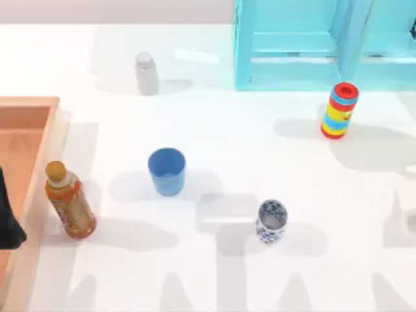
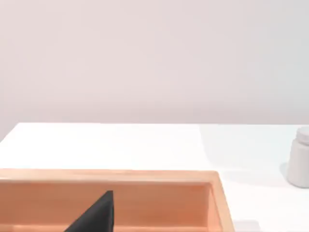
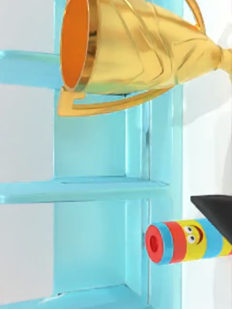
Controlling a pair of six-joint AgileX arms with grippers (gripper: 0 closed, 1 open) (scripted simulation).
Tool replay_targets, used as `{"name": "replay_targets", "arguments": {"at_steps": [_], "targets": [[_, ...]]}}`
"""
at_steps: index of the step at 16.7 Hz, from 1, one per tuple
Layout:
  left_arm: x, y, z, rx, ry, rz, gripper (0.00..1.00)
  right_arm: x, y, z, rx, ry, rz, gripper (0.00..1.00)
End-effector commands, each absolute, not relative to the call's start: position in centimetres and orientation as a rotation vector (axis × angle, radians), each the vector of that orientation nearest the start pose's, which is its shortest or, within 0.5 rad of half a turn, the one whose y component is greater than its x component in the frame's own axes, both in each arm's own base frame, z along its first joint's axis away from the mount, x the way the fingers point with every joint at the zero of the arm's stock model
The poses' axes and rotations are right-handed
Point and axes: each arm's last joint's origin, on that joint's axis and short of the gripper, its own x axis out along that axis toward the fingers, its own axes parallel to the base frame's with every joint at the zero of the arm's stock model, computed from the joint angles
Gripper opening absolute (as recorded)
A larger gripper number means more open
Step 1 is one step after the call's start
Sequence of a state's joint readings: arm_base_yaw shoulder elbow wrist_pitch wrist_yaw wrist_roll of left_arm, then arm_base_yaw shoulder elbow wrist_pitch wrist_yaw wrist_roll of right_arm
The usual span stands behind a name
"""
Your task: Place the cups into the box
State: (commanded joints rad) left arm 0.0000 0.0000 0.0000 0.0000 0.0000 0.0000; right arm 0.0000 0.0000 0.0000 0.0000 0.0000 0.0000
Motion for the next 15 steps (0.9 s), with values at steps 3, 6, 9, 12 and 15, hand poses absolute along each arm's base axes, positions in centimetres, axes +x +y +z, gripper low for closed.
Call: {"name": "replay_targets", "arguments": {"at_steps": [3, 6, 9, 12, 15], "targets": [[10.6, -0.2, 16.2, -0.003, 0.006, -0.006, 1.00, 10.6, -0.1, 16.0, 0.000, 0.000, 0.000, 1.00], [10.7, -0.7, 17.9, -0.028, 0.069, -0.063, 1.00, 10.6, -0.1, 16.0, 0.000, 0.000, 0.000, 1.00], [11.5, -1.7, 20.9, -0.068, 0.207, -0.155, 1.00, 10.6, -0.1, 16.0, 0.000, 0.000, 0.000, 1.00], [13.6, -3.4, 24.4, -0.102, 0.421, -0.250, 1.00, 10.6, -0.1, 16.0, 0.000, 0.000, 0.000, 1.00], [17.2, -6.1, 27.1, -0.109, 0.686, -0.315, 1.00, 10.6, -0.1, 16.0, 0.000, 0.000, 0.000, 1.00]]}}
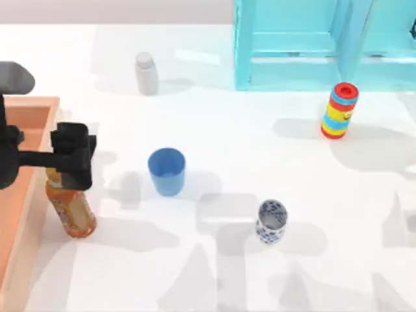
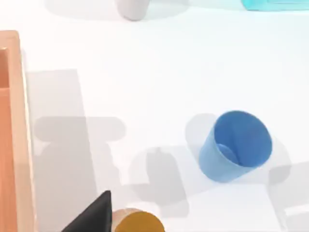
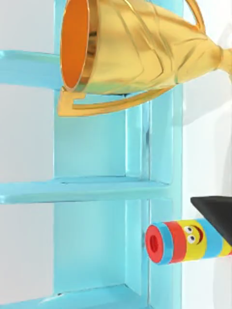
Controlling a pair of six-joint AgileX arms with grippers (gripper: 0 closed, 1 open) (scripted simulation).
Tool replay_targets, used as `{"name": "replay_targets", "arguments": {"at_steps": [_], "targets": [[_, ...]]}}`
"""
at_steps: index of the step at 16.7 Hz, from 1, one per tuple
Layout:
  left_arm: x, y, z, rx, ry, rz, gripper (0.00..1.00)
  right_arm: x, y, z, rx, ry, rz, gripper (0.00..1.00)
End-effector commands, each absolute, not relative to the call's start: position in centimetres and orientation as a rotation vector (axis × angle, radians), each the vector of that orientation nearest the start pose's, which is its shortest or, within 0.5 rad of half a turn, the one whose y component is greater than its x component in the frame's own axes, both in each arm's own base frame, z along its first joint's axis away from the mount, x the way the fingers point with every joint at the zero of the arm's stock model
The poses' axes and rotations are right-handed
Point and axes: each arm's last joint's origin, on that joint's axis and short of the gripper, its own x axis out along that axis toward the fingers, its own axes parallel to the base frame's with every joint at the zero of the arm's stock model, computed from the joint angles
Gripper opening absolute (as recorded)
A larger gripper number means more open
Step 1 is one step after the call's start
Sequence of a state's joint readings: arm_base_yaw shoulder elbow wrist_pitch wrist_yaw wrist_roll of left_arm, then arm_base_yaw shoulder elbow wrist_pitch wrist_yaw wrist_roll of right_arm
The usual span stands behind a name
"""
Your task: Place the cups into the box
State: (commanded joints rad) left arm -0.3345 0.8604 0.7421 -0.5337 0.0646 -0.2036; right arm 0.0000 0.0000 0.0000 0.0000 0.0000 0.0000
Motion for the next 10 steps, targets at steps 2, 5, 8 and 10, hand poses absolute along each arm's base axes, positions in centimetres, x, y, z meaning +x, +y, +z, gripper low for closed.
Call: {"name": "replay_targets", "arguments": {"at_steps": [2, 5, 8, 10], "targets": [[20.1, -8.6, 28.0, -0.094, 0.877, -0.330, 1.00, 10.6, -0.1, 16.0, 0.000, 0.000, 0.000, 1.00], [24.5, -12.9, 27.8, -0.047, 1.155, -0.302, 1.00, 10.6, -0.1, 16.0, 0.000, 0.000, 0.000, 1.00], [28.4, -16.9, 26.0, 0.012, 1.388, -0.220, 1.00, 10.6, -0.1, 16.0, 0.000, 0.000, 0.000, 1.00], [30.7, -19.1, 24.6, 0.043, 1.499, -0.155, 1.00, 10.6, -0.1, 16.0, 0.000, 0.000, 0.000, 1.00]]}}
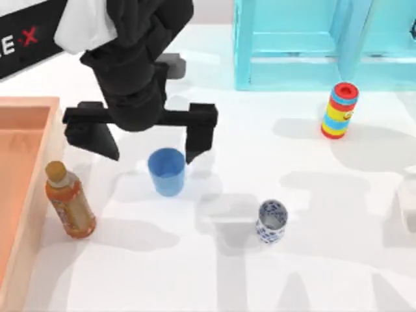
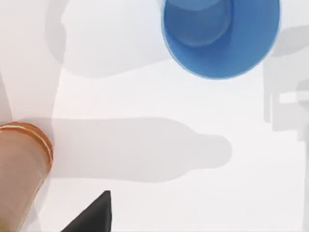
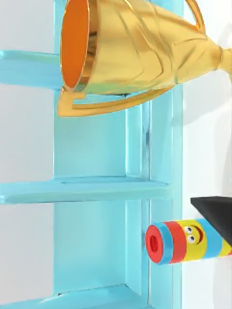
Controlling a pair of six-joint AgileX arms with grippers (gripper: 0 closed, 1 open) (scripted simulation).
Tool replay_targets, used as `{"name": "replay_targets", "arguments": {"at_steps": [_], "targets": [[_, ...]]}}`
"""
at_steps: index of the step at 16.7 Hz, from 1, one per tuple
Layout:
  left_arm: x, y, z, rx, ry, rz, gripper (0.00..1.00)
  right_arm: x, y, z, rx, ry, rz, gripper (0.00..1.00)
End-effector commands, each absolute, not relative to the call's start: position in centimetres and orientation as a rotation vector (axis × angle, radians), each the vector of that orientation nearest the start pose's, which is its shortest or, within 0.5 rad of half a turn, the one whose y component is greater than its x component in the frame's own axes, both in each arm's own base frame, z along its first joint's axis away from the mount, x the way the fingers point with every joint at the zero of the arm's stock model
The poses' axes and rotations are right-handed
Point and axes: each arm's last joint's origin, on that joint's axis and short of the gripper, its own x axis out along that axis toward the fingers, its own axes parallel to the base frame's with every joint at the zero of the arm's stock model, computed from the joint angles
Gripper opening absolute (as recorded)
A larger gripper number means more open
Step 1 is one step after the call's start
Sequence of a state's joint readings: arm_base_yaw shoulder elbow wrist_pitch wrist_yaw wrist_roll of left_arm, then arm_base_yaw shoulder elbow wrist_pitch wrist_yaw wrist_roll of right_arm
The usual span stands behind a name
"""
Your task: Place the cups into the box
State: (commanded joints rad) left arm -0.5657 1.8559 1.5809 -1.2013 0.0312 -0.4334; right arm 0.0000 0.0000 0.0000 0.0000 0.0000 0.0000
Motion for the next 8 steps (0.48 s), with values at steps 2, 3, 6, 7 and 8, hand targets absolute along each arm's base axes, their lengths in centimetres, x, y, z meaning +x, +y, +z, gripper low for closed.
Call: {"name": "replay_targets", "arguments": {"at_steps": [2, 3, 6, 7, 8], "targets": [[32.6, -21.0, 23.5, 0.061, 1.569, -0.098, 1.00, 10.6, -0.1, 16.0, 0.000, 0.000, 0.000, 1.00], [33.4, -21.7, 23.1, 0.063, 1.587, -0.075, 1.00, 10.6, -0.1, 16.0, 0.000, 0.000, 0.000, 1.00], [35.3, -23.3, 22.9, 0.047, 1.597, -0.032, 1.00, 10.6, -0.1, 16.0, 0.000, 0.000, 0.000, 1.00], [35.8, -23.6, 23.0, 0.038, 1.591, -0.024, 1.00, 10.6, -0.1, 16.0, 0.000, 0.000, 0.000, 1.00], [36.1, -23.8, 23.2, 0.029, 1.584, -0.019, 1.00, 10.6, -0.1, 16.0, 0.000, 0.000, 0.000, 1.00]]}}
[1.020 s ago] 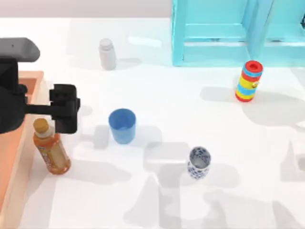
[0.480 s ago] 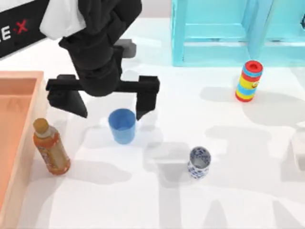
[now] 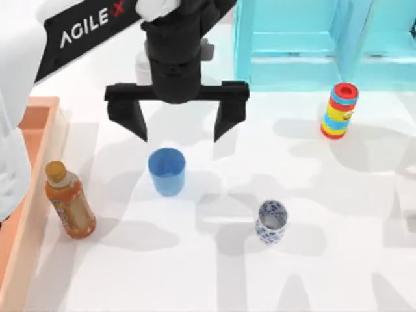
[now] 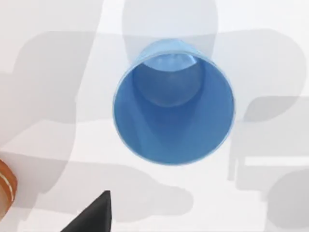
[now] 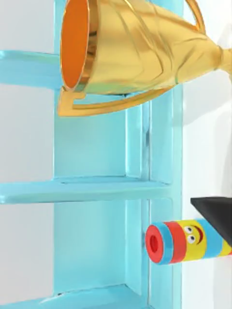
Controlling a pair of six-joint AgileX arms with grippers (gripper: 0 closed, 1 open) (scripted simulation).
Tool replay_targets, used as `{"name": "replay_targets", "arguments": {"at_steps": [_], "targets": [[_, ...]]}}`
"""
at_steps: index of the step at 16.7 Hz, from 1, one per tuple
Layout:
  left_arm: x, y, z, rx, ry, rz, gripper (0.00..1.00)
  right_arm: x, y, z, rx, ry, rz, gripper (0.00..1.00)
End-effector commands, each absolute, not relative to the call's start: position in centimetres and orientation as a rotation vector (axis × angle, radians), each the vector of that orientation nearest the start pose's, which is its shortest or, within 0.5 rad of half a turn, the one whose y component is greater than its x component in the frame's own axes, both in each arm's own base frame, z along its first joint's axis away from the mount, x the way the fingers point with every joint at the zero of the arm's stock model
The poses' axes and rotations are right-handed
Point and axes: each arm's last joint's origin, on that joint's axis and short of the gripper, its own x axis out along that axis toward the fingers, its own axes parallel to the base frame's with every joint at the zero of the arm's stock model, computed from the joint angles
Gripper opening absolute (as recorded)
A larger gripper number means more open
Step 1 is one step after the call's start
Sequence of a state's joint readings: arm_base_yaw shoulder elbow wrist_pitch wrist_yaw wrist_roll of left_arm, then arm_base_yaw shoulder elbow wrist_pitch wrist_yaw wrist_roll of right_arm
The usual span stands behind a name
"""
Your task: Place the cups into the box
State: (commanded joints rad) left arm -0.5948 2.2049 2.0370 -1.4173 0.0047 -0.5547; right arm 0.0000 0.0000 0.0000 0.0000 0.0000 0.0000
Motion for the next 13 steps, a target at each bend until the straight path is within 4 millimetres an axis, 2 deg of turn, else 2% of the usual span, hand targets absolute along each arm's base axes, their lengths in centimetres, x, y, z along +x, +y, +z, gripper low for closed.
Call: {"name": "replay_targets", "arguments": {"at_steps": [8, 10, 13], "targets": [[36.6, -23.8, 23.5, 0.013, 1.569, -0.015, 1.00, 10.6, -0.1, 16.0, 0.000, 0.000, 0.000, 1.00], [36.7, -24.0, 22.4, 0.017, 1.574, -0.014, 1.00, 10.6, -0.1, 16.0, 0.000, 0.000, 0.000, 1.00], [36.9, -24.1, 19.1, 0.015, 1.569, -0.016, 1.00, 10.6, -0.1, 16.0, 0.000, 0.000, 0.000, 1.00]]}}
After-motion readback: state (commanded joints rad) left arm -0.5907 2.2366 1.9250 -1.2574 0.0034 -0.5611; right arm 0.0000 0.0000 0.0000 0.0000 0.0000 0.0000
